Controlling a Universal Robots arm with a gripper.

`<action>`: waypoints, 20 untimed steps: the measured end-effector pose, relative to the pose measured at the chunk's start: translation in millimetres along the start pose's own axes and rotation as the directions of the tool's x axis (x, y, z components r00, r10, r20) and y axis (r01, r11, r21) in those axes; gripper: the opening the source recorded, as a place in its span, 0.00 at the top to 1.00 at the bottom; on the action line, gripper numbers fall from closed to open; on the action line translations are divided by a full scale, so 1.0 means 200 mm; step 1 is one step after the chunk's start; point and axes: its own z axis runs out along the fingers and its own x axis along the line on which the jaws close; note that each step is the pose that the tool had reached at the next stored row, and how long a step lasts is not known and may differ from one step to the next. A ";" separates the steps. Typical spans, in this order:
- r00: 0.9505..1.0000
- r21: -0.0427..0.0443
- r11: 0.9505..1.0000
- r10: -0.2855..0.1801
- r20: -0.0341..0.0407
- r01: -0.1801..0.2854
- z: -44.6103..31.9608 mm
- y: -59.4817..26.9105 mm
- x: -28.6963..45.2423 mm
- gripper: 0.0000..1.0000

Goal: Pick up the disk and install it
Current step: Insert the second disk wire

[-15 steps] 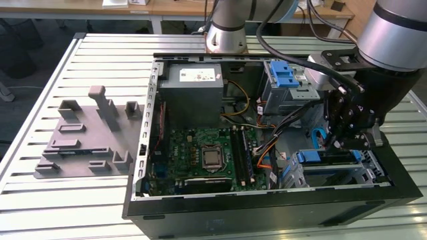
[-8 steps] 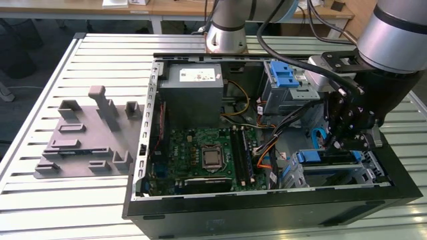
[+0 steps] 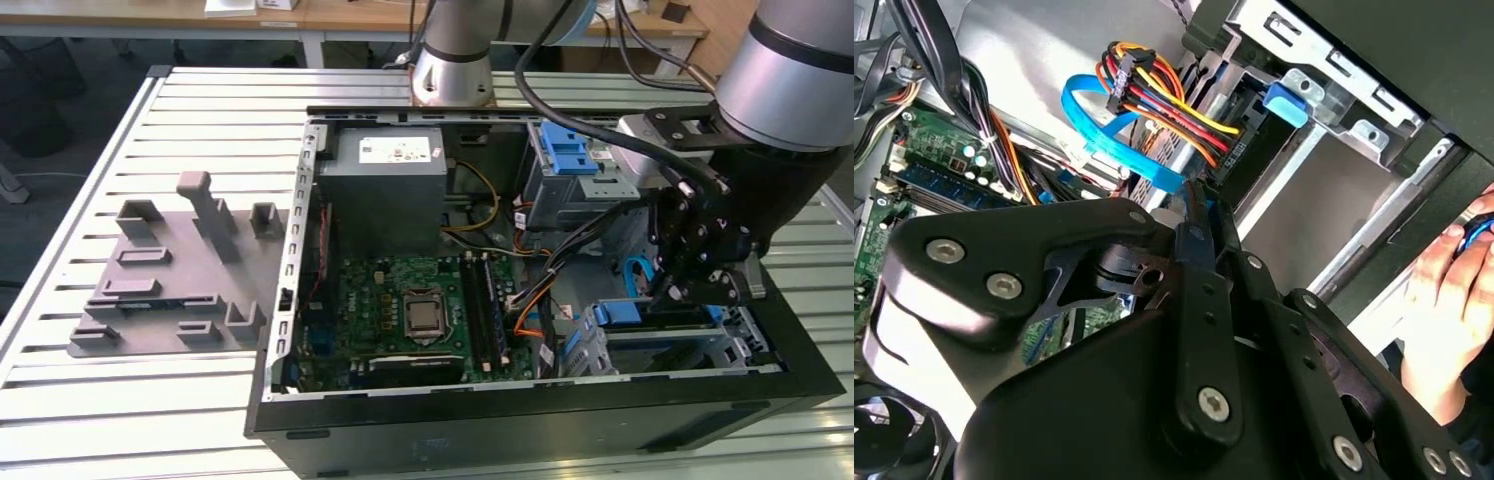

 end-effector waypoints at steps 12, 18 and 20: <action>1.000 0.000 1.000 0.000 0.009 0.000 0.004 -0.001 0.007 0.84; 1.000 0.000 1.000 0.001 0.010 -0.001 0.014 0.000 0.021 0.84; 1.000 0.000 1.000 0.001 0.010 -0.001 0.017 -0.001 0.024 0.84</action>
